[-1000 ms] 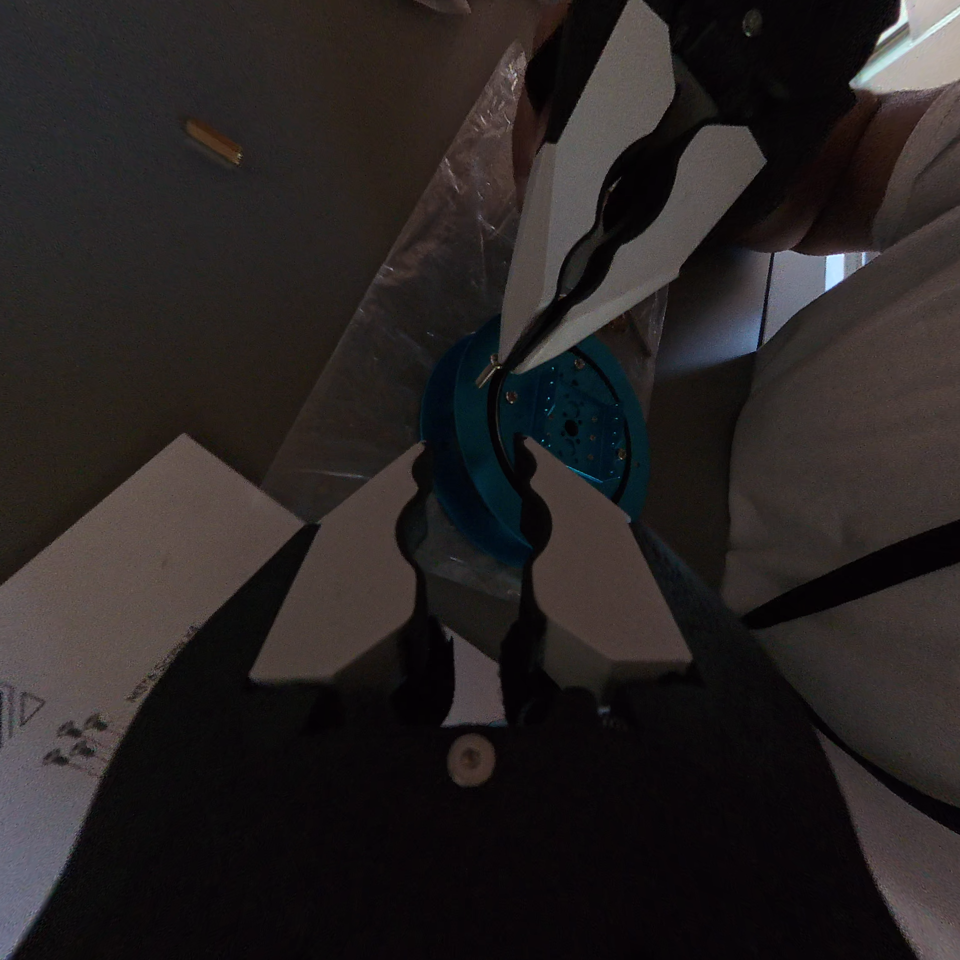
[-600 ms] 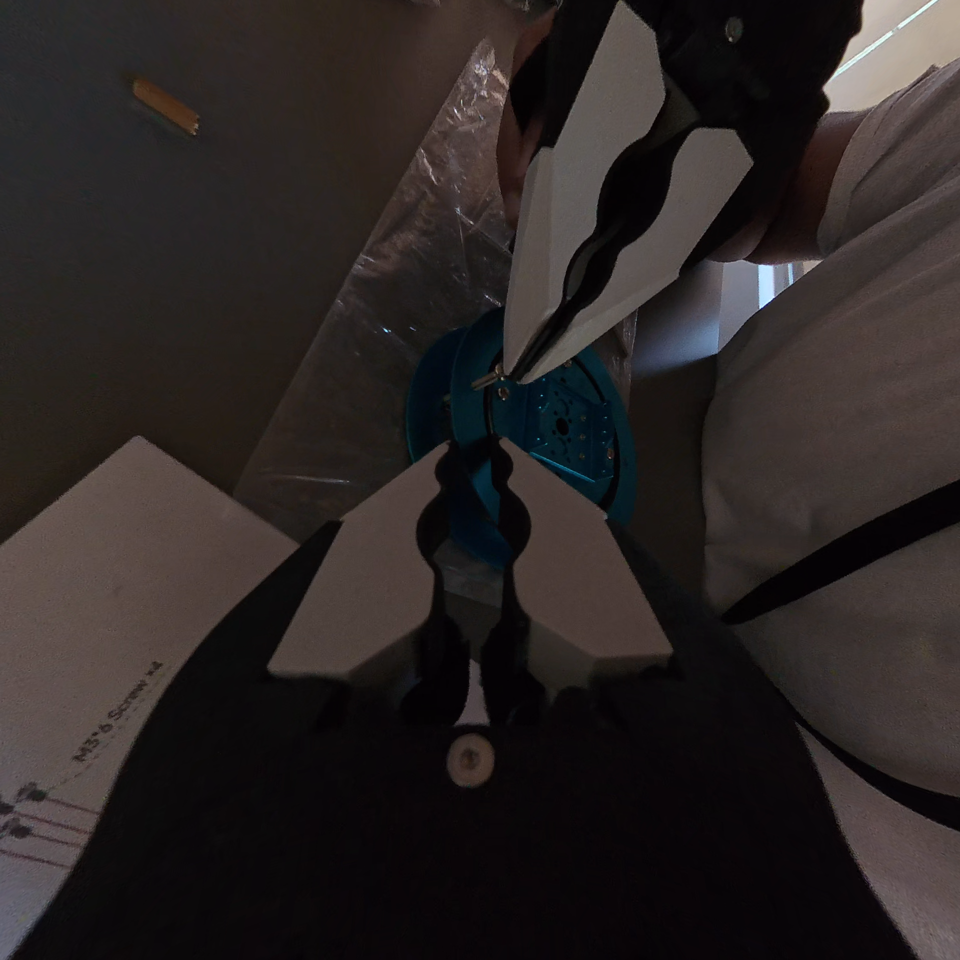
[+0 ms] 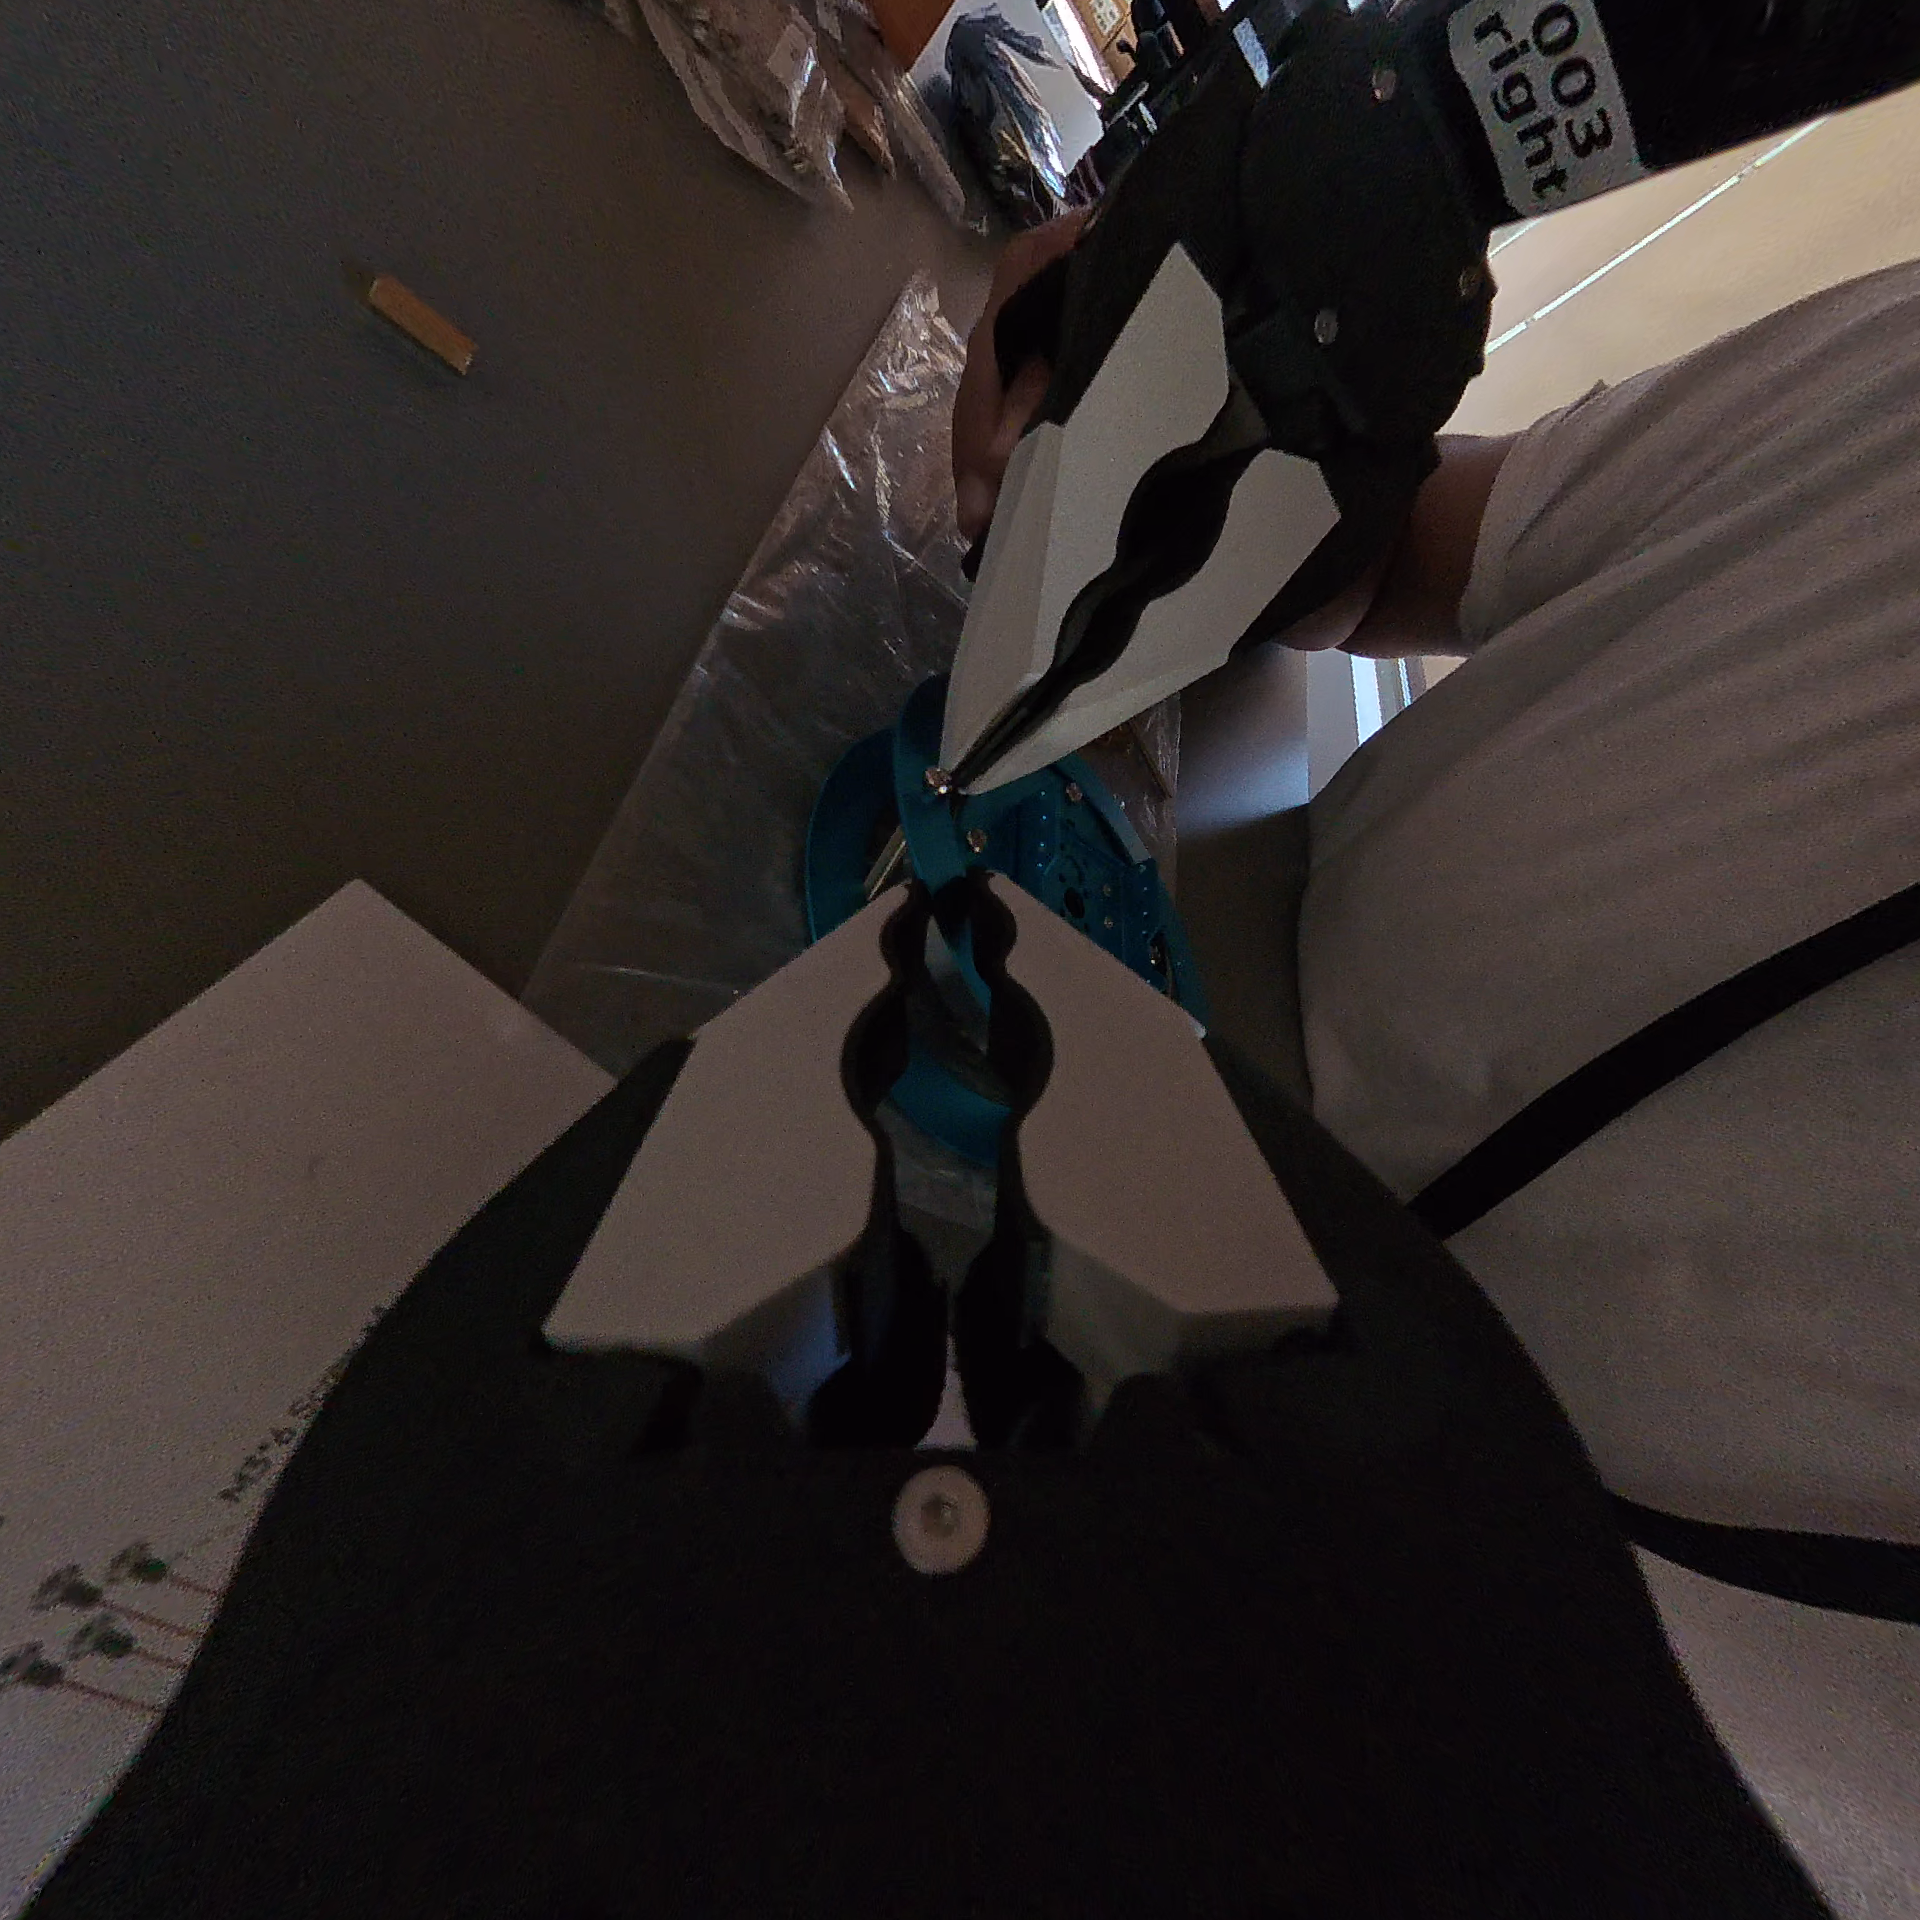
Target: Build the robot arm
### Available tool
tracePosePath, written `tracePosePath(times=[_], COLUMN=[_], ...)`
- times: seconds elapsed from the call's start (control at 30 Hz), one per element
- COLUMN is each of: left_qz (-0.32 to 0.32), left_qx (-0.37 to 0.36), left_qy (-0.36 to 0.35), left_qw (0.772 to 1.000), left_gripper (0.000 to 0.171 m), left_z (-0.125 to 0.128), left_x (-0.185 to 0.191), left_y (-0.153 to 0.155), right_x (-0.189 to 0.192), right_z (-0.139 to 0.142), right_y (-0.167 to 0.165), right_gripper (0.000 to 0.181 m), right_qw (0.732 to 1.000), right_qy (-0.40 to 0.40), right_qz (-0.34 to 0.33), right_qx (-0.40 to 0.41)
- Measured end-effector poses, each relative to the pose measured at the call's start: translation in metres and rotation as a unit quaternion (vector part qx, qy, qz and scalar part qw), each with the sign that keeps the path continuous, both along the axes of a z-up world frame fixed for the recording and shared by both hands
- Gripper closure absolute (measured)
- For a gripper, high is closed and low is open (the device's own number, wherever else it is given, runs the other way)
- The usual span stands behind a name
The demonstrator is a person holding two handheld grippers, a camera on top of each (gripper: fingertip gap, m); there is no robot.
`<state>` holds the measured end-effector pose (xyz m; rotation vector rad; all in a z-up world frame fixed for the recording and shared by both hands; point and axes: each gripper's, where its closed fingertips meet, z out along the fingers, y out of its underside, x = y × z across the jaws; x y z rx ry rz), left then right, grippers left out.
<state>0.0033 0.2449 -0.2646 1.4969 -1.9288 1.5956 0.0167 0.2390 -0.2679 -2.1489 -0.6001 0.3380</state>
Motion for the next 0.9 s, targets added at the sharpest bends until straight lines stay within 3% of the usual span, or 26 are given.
tracePosePath(times=[0.17,0.43,0.63,0.73,0.9], left_qz=[0.003,0.005,0.006,0.008,0.007], left_qx=[0.007,0.015,0.011,0.012,0.005], left_qy=[0.000,-0.015,-0.019,-0.026,-0.018], left_qw=[1.000,1.000,1.000,1.000,1.000], left_gripper=[0.164,0.164,0.165,0.165,0.167], left_z=[0.000,0.000,0.003,0.006,0.011], left_x=[-0.001,0.003,0.003,0.003,-0.003], left_y=[0.002,0.001,0.002,0.004,0.009], right_x=[-0.001,-0.001,0.010,0.014,0.008], right_z=[0.000,0.005,0.014,0.004,0.012], right_y=[0.002,0.003,0.008,0.010,0.011], right_gripper=[0.181,0.181,0.164,0.157,0.166], right_qw=[1.000,1.000,0.999,0.997,0.979], right_qy=[0.014,-0.030,0.036,0.069,0.195], right_qz=[-0.005,-0.002,-0.018,-0.025,-0.020], right_qx=[-0.009,0.008,0.007,-0.021,-0.052])
